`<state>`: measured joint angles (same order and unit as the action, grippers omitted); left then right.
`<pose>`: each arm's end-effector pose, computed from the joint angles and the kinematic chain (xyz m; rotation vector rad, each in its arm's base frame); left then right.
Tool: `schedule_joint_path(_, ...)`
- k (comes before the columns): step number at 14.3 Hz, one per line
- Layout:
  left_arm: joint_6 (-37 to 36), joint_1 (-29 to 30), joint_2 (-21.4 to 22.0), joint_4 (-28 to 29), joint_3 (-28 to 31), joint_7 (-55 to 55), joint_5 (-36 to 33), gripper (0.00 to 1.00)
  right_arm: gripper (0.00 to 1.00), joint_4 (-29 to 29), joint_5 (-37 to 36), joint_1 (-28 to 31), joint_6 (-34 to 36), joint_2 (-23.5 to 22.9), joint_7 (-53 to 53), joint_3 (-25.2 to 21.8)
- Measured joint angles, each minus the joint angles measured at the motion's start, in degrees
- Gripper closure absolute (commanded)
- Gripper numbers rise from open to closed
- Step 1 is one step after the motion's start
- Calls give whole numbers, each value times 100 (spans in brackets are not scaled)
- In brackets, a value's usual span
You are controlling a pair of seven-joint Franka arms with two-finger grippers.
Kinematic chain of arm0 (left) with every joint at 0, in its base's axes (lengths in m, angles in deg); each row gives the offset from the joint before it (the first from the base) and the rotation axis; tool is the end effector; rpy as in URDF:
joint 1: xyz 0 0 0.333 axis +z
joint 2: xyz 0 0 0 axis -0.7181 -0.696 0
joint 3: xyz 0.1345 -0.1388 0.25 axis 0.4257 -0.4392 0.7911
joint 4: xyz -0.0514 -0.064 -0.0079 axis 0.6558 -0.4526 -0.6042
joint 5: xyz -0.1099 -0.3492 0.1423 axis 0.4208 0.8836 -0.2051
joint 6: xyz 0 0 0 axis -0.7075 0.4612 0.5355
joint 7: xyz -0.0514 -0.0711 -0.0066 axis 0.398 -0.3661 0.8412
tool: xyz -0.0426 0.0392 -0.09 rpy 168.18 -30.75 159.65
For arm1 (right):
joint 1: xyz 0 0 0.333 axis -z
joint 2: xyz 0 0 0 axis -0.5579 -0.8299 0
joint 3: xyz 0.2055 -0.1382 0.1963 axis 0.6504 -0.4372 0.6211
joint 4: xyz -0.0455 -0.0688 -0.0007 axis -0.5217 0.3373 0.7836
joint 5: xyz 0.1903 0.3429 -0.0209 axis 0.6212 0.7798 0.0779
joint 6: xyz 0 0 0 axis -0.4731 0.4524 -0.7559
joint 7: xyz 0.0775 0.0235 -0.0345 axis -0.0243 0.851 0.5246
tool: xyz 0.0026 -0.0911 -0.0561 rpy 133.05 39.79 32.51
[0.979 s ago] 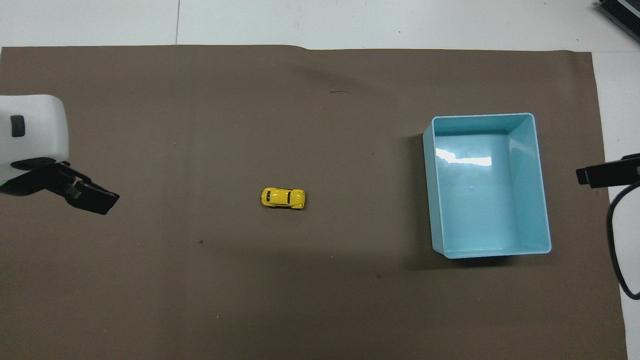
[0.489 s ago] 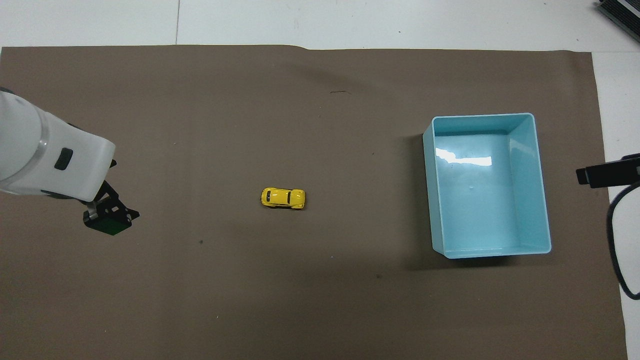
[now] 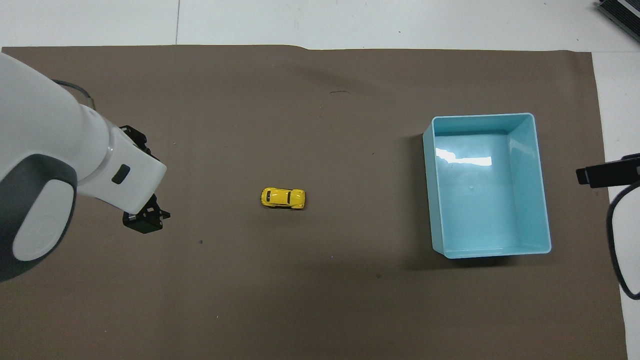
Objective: Wind up and store yellow beetle car
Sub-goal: 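Lower the left gripper onto the yellow car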
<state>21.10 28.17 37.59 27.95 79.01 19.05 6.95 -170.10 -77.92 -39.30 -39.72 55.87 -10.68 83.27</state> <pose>0.5197 -0.1904 0.5755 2.3678 -1.9718 -0.0917 0.5232 -0.0072 0.6870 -3.1099 -0.2738 -0.1091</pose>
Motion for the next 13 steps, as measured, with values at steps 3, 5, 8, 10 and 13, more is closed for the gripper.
schedule_joint_path(3, 496, -259, -17, 419, -6, -115, 0, 0, 0, 0, 0, 0, 0, 0, 0, 0)
schedule_joint_path(5, 653, -361, -43, 654, -9, -118, 0, 0, 0, 0, 0, 0, 0, 0, 0, 0)
schedule_joint_path(8, 936, -370, -41, 930, 5, -162, 0, 0, 0, 0, 0, 0, 0, 0, 0, 0)
schedule_joint_path(10, 1125, -370, -43, 1015, 9, -184, 0, 0, 0, 0, 0, 0, 0, 0, 0, -1)
schedule_joint_path(13, 1463, -447, -90, 1177, 4, -210, 0, 0, 0, 0, 0, 0, 0, 0, 0, -1)
